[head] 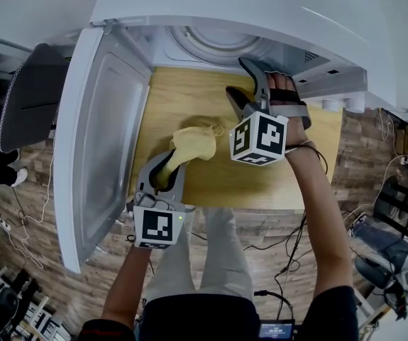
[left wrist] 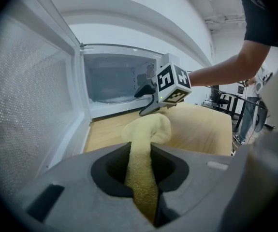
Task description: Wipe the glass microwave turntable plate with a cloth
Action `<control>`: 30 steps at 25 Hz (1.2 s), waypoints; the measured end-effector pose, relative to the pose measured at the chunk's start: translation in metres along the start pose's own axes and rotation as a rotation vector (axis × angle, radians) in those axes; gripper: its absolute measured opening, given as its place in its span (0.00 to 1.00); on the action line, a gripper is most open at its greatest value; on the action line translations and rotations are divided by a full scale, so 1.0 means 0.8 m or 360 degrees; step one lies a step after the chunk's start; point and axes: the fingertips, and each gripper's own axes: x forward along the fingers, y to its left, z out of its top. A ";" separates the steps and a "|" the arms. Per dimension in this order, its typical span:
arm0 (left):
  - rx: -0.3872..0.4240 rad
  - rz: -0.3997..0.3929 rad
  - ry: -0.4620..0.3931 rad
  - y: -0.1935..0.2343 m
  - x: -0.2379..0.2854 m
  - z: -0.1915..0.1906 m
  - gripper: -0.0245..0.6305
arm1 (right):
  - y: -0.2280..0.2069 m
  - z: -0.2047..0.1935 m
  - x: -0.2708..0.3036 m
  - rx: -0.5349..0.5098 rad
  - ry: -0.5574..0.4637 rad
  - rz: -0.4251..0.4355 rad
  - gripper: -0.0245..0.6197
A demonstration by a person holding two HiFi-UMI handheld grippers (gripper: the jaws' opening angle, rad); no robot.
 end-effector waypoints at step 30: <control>0.0199 0.0206 -0.0216 0.089 0.113 0.163 0.13 | 0.000 0.004 0.000 -0.0004 -0.0077 -0.0040 0.49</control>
